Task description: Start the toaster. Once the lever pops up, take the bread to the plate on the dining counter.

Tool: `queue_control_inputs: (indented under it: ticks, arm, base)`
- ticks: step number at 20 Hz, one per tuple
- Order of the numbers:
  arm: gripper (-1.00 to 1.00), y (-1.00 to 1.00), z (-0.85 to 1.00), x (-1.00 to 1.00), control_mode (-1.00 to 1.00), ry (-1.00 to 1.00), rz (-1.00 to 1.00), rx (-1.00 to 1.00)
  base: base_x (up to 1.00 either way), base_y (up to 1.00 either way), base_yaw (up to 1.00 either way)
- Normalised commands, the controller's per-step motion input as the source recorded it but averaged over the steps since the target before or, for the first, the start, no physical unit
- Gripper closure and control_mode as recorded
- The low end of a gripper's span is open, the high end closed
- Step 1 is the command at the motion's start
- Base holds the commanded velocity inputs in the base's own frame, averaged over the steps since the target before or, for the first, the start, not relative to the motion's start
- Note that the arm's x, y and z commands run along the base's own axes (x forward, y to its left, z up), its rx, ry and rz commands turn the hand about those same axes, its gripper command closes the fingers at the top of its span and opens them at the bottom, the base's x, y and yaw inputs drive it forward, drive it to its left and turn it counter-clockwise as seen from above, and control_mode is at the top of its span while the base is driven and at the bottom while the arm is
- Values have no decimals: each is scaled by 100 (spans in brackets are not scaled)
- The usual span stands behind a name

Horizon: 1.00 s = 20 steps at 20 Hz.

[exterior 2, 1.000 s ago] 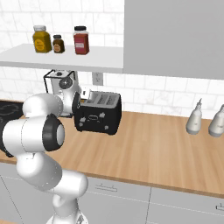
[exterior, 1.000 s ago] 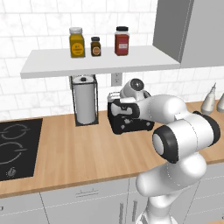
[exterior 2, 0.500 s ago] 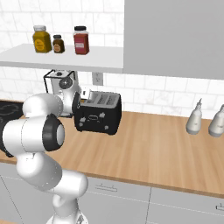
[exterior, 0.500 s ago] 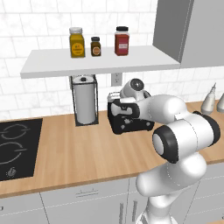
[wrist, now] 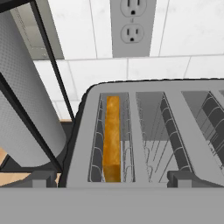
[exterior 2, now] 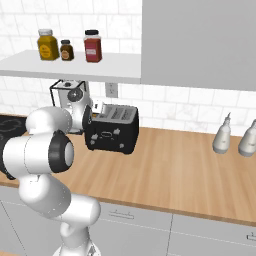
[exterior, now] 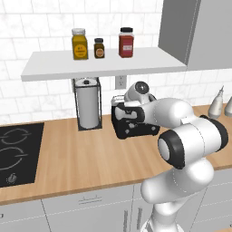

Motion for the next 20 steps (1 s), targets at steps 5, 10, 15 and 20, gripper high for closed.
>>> queue_control_inputs:
  ticks: [5,10,15,20]
  arm:
    - [-100,0,0,0,-100,0,0,0]
    - [-100,0,0,0,-100,0,0,0]
    - [-100,0,0,0,-100,0,0,0]
    - [-100,0,0,0,-100,0,0,0]
  base:
    - [0,0,0]
    - [0,0,0]
    - [0,0,0]
    - [0,0,0]
